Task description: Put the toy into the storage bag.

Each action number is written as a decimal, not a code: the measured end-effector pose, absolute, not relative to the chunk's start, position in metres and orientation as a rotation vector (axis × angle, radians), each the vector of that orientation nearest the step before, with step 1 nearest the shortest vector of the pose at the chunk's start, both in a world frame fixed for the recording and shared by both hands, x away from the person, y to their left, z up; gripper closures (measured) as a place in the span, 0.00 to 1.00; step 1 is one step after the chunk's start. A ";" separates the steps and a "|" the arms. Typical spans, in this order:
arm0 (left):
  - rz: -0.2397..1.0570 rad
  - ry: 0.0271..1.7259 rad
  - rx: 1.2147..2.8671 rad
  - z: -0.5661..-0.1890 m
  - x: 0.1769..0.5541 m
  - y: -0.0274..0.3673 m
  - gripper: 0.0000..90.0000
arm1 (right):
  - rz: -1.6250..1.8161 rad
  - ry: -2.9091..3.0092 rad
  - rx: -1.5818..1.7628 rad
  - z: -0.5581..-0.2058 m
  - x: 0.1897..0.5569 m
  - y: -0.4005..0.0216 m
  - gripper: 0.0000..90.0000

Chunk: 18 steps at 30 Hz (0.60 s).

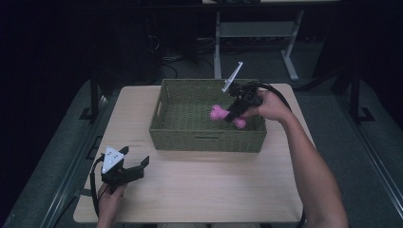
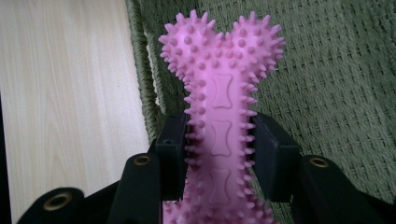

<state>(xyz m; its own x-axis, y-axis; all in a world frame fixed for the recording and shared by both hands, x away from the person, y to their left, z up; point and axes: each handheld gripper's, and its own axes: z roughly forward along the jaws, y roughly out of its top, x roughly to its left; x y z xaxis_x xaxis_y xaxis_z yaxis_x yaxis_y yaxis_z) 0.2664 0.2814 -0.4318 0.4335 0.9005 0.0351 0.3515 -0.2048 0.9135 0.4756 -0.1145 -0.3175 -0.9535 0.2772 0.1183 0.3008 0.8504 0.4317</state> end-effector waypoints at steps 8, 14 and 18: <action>0.746 1.080 1.769 -0.432 0.267 0.280 0.15 | -0.689 -2.952 -0.478 -0.325 0.481 -0.112 0.64; 0.747 1.082 1.765 -0.432 0.267 0.280 0.15 | -0.675 -2.947 -0.484 -0.331 0.484 -0.110 0.64; 0.748 1.084 1.765 -0.432 0.267 0.281 0.15 | -0.661 -2.945 -0.484 -0.334 0.485 -0.108 0.64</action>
